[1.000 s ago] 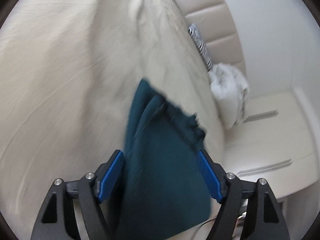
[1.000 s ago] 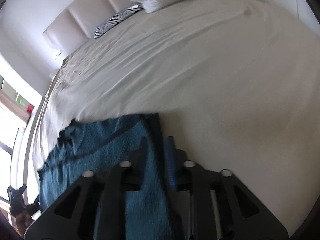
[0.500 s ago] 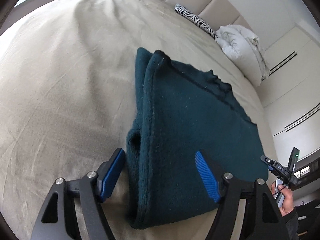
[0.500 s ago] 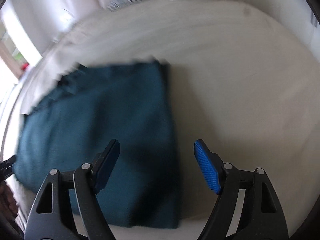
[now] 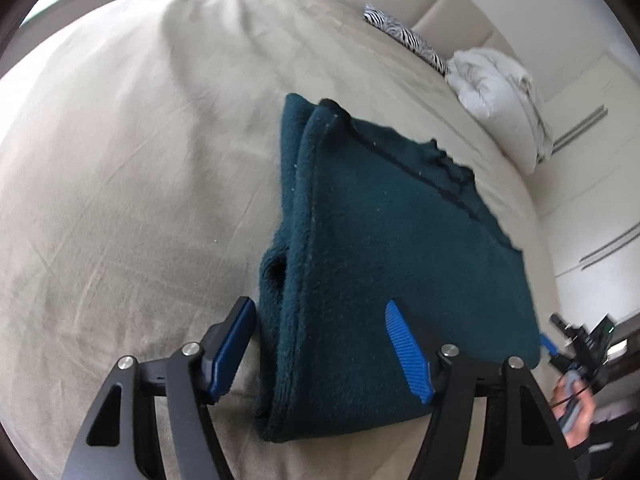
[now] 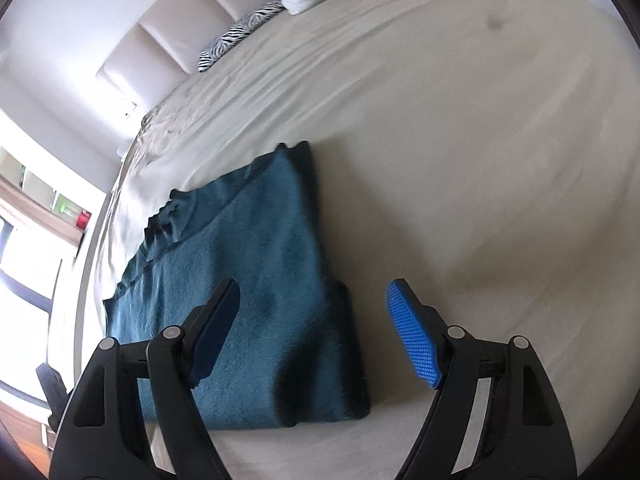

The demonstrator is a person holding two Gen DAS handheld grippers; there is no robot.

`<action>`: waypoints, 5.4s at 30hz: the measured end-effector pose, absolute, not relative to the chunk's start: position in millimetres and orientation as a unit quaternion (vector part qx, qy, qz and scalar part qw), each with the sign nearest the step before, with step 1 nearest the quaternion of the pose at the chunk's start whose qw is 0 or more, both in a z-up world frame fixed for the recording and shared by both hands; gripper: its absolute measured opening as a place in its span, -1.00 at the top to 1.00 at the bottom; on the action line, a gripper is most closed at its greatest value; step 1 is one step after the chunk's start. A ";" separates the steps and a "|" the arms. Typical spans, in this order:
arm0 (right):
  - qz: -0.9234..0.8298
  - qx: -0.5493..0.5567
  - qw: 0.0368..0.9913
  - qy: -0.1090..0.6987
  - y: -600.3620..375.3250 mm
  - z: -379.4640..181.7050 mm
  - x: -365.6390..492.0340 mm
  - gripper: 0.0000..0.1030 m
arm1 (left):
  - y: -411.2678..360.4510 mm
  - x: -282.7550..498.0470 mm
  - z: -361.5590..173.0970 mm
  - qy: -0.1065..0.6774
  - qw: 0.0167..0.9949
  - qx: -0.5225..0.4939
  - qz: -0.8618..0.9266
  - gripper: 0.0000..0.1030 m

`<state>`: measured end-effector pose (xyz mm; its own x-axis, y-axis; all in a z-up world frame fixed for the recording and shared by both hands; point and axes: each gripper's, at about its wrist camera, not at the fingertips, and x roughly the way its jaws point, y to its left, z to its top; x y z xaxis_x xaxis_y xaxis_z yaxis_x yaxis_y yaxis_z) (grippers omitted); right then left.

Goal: Fold small clothes

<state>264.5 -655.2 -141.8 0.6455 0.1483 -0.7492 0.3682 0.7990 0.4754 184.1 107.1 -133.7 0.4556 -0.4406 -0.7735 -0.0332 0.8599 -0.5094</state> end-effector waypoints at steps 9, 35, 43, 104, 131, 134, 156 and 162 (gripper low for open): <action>-0.076 0.379 0.819 0.423 -669.3 -168.8 269.3 -0.47 | 114.9 180.8 -124.6 0.498 0.816 -0.263 -0.128 -0.36; -0.062 0.634 0.693 0.337 -634.6 -214.4 215.6 -0.29 | -27.0 207.2 -76.8 0.447 0.852 -0.155 -0.223 -0.42; -0.070 0.627 0.726 0.274 -644.5 -206.4 237.4 -0.23 | -53.6 227.4 -118.9 0.487 0.821 -0.177 -0.239 -0.42; 0.256 0.006 0.875 0.412 -366.9 -105.3 221.1 -0.12 | -20.0 270.1 -143.9 0.568 0.657 -0.378 -0.321 0.65; 0.219 0.136 0.861 0.439 -385.3 -123.6 305.7 -0.12 | 99.2 286.8 -109.0 0.541 0.756 -0.232 -0.285 0.72; 0.218 0.134 0.860 0.442 -379.3 -122.6 304.9 -0.12 | 106.9 292.1 -106.0 0.534 0.760 -0.245 -0.278 0.76; 0.216 0.109 0.845 0.476 -340.7 -132.5 300.3 -0.16 | 178.3 282.0 -114.5 0.492 0.778 -0.329 -0.209 1.00; 0.218 0.071 0.857 0.461 -319.9 -148.5 299.4 -0.55 | 146.4 248.4 -100.6 0.498 0.806 -0.248 -0.200 0.95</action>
<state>299.4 -319.9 -148.5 0.4804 0.4404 -0.7585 -0.3088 0.8943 0.3238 248.4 146.4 -100.6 0.4236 -0.5702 -0.7039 0.0762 0.7967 -0.5995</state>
